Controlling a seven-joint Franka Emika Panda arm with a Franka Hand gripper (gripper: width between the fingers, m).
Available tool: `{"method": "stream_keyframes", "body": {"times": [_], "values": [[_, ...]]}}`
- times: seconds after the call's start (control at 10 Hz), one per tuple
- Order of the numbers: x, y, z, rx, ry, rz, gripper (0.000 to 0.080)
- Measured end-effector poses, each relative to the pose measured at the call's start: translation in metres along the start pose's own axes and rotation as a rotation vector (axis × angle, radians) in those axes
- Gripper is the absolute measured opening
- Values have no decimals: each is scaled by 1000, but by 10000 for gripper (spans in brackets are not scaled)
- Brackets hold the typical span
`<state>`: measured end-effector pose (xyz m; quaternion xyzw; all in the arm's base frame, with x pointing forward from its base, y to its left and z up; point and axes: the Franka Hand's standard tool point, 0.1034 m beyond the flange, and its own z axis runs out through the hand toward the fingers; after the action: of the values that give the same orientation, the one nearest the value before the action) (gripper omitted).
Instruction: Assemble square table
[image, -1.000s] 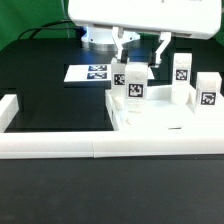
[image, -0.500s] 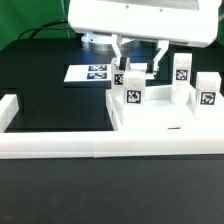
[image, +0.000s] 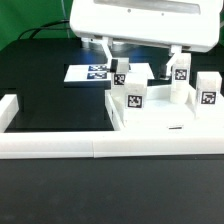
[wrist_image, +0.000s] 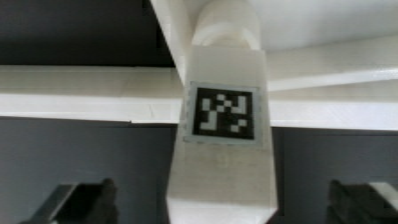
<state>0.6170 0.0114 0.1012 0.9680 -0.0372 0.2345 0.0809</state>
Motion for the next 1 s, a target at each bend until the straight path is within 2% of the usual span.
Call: {"method": "stream_keyframes", "body": {"times": [0.1,0.7,0.8,0.9,1.0], "values": [[0,0,0,0,0,0,628],[3,2,-2,2,-24,-9,649],[11,5,-8,11,-53,-9,649],[18,5,-14,34,-127,-1,649],[31,2,-18,51,-127,8,649]]}}
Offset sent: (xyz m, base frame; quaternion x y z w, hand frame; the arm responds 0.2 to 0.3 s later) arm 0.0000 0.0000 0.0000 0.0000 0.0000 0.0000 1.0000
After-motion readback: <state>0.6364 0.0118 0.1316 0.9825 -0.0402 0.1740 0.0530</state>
